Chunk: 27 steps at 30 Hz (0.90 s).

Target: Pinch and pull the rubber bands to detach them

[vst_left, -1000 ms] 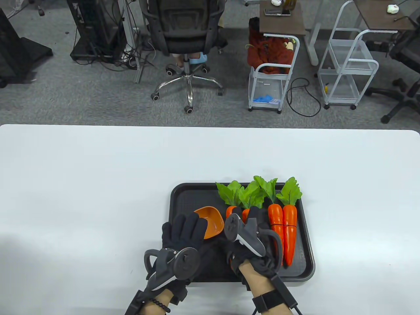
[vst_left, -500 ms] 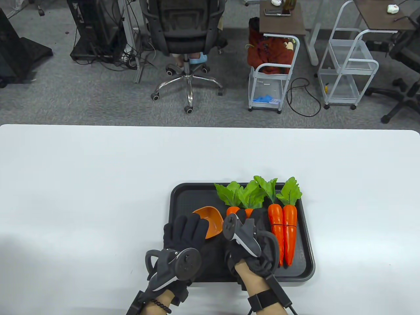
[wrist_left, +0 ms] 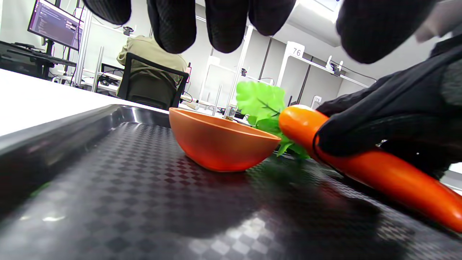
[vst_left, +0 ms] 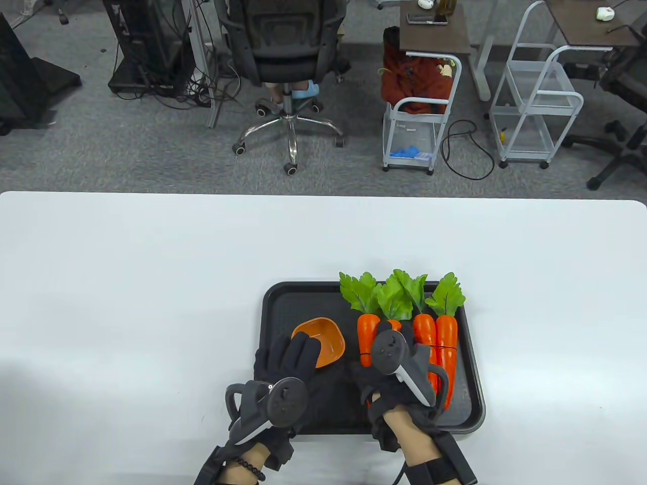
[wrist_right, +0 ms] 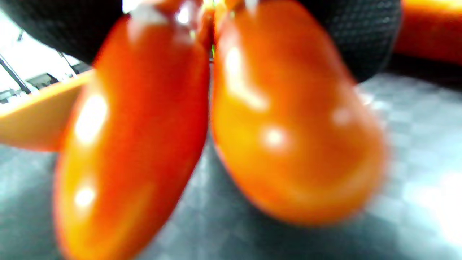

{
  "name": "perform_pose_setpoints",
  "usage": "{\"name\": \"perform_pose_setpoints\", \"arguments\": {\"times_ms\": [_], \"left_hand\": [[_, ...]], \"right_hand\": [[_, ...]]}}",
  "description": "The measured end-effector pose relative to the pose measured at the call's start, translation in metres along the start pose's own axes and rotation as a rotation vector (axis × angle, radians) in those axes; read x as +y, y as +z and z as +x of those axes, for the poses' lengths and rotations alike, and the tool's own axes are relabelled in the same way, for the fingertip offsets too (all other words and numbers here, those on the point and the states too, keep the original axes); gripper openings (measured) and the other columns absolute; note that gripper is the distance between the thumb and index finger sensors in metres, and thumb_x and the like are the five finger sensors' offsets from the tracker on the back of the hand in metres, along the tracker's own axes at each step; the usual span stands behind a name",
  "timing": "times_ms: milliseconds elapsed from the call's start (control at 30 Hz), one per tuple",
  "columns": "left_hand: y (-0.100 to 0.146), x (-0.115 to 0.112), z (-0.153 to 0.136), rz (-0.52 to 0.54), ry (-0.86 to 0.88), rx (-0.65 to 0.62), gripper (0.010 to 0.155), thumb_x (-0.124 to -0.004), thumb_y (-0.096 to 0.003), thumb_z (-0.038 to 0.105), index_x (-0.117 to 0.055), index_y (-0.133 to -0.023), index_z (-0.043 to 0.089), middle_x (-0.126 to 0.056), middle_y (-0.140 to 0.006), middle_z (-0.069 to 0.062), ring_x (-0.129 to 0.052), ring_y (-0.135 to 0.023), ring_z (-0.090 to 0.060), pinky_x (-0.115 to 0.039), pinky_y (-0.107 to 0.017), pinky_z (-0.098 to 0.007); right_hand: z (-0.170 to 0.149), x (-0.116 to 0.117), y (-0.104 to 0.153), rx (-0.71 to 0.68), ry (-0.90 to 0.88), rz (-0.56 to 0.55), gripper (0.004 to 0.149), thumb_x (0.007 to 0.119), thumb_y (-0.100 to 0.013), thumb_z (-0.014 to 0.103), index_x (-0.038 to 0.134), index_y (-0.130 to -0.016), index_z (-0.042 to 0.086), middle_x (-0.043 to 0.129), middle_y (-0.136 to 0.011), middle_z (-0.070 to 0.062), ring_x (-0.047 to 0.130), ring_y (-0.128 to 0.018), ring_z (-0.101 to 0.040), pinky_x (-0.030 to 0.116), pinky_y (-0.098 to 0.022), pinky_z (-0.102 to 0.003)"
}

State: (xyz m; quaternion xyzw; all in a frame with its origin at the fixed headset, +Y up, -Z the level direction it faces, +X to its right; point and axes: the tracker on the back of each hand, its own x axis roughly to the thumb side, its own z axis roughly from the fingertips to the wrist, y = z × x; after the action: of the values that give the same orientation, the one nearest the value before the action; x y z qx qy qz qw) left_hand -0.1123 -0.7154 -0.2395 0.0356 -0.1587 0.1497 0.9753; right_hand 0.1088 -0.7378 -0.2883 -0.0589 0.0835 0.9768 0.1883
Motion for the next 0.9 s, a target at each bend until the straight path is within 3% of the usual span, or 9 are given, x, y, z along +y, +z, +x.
{"name": "perform_pose_setpoints", "arguments": {"times_ms": [300, 567, 667, 900], "left_hand": [[-0.003, -0.002, -0.003, 0.043, 0.118, 0.045, 0.069, -0.067, -0.0509, 0.057, -0.050, -0.112, 0.028, -0.063, -0.123, -0.008, -0.072, -0.107, -0.043, -0.057, -0.074, -0.070], [-0.005, -0.001, -0.005, 0.099, 0.193, 0.063, 0.061, -0.069, -0.0520, 0.052, -0.057, -0.108, 0.031, -0.074, -0.116, -0.003, -0.082, -0.101, -0.034, -0.065, -0.073, -0.064], [-0.005, -0.003, -0.005, 0.109, 0.237, 0.053, 0.059, -0.069, -0.0521, 0.051, -0.058, -0.107, 0.031, -0.077, -0.113, -0.001, -0.085, -0.099, -0.030, -0.066, -0.075, -0.059], [-0.005, -0.002, -0.008, 0.130, 0.405, 0.018, 0.058, -0.068, -0.0537, 0.048, -0.055, -0.108, 0.033, -0.077, -0.113, 0.002, -0.084, -0.100, -0.028, -0.066, -0.076, -0.061]], "right_hand": [[-0.015, -0.005, 0.017, -0.134, -0.357, -0.026, 0.097, 0.086, -0.045, 0.058, 0.027, -0.108, 0.014, 0.023, -0.107, -0.035, 0.085, -0.069, -0.057, 0.088, -0.038, -0.050], [-0.013, -0.005, 0.025, -0.247, -0.560, 0.000, 0.097, 0.086, -0.045, 0.058, 0.028, -0.108, 0.013, 0.025, -0.106, -0.035, 0.086, -0.069, -0.057, 0.088, -0.038, -0.050], [-0.009, -0.001, 0.027, -0.285, -0.663, 0.048, 0.097, 0.086, -0.045, 0.058, 0.029, -0.108, 0.013, 0.026, -0.106, -0.035, 0.086, -0.070, -0.057, 0.088, -0.038, -0.050], [-0.002, 0.011, 0.028, -0.361, -0.906, 0.185, 0.095, 0.086, -0.045, 0.057, 0.029, -0.108, 0.013, 0.030, -0.104, -0.039, 0.083, -0.072, -0.058, 0.087, -0.042, -0.050]]}}
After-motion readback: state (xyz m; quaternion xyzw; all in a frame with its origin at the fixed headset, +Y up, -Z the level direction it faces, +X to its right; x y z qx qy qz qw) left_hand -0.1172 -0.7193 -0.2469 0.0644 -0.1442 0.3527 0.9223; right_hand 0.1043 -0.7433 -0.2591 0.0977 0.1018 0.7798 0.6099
